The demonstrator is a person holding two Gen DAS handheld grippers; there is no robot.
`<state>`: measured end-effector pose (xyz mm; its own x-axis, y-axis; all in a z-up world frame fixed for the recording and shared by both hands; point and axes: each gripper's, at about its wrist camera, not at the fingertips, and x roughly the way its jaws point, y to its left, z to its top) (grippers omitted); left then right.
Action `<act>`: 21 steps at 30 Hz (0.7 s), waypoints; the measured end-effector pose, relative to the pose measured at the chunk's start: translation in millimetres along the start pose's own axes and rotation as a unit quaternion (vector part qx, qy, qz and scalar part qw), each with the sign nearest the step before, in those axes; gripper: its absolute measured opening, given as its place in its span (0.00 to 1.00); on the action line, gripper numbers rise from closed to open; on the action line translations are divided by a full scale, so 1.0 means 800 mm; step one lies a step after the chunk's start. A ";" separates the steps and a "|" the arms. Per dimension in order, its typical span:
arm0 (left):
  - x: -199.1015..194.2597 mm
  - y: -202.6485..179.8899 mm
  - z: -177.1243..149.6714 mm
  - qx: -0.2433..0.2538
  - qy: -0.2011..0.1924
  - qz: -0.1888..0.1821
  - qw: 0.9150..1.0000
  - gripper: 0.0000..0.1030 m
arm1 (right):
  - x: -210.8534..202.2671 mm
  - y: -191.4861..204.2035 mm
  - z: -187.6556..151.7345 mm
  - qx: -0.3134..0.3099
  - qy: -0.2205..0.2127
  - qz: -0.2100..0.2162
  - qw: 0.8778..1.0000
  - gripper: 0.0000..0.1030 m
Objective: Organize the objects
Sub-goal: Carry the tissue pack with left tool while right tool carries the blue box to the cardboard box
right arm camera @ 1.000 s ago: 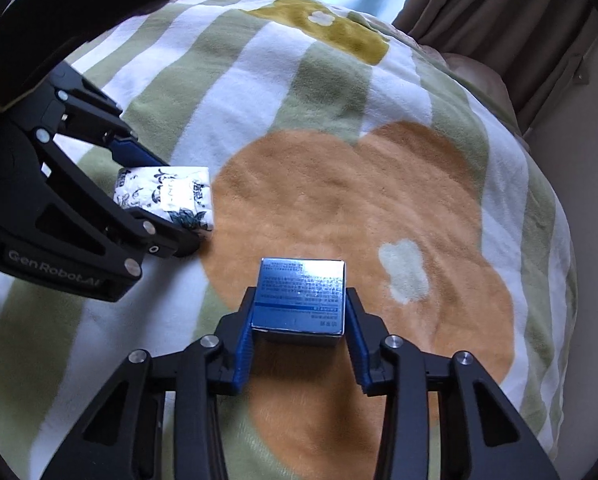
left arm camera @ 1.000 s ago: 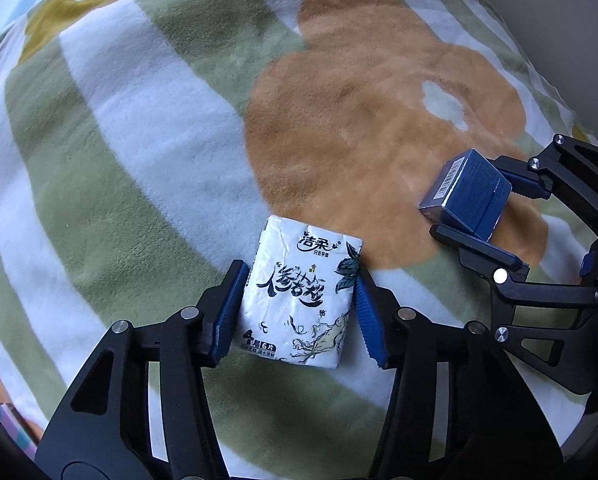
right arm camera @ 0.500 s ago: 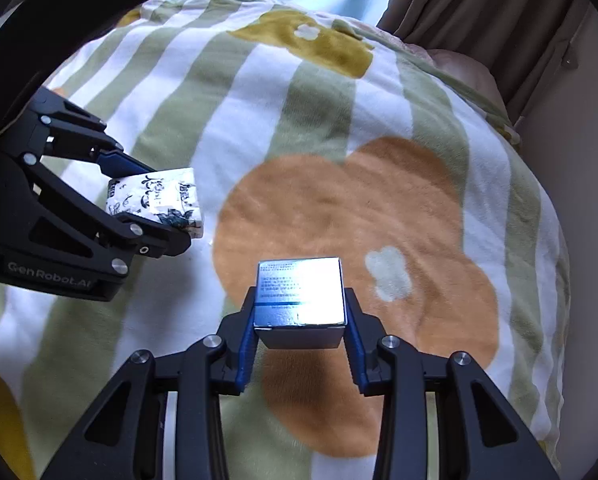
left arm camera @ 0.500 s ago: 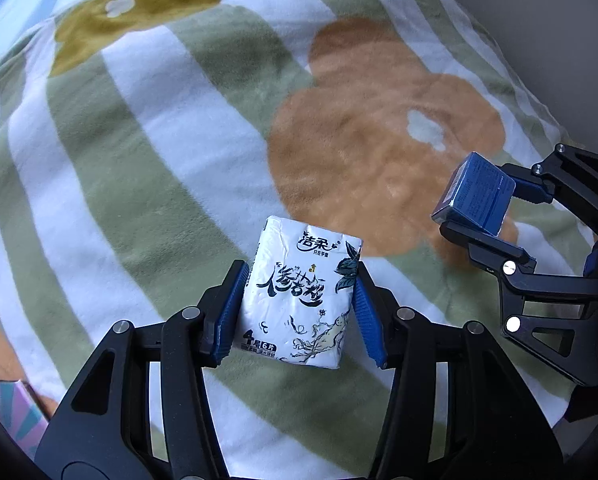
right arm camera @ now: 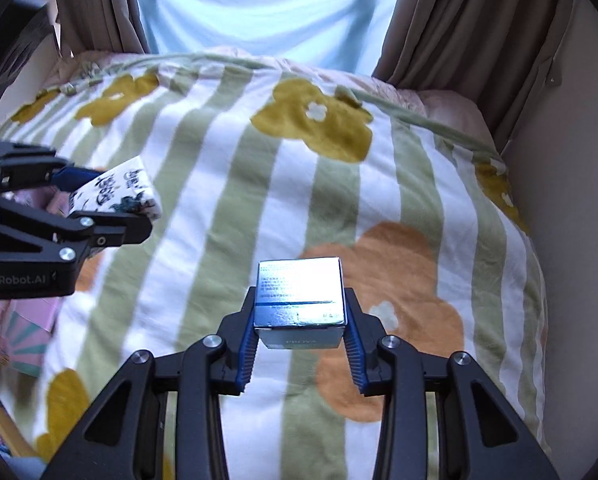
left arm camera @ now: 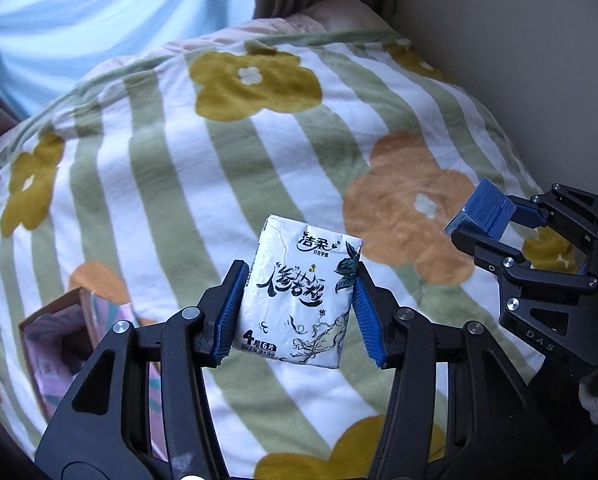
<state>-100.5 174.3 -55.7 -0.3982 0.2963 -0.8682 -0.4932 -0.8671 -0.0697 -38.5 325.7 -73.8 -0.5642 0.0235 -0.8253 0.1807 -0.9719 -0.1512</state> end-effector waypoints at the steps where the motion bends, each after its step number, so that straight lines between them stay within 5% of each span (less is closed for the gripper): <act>1: -0.016 0.009 -0.004 -0.011 -0.004 0.007 1.000 0.47 | -0.009 0.005 0.007 0.002 -0.003 0.004 1.000 0.34; 12: -0.143 0.107 -0.063 -0.141 -0.039 0.102 0.984 0.47 | -0.064 0.081 0.060 0.053 0.007 0.059 0.997 0.34; 21: -0.169 0.134 -0.125 -0.187 -0.040 0.146 0.971 0.47 | -0.083 0.137 0.051 0.053 0.016 0.067 0.996 0.34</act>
<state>-21.9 1.2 5.2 -0.5451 0.0334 -0.8377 -0.0414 -0.9991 -0.0129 -14.4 208.2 -13.2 -0.5142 -0.1016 -0.8516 0.1656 -0.9860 0.0176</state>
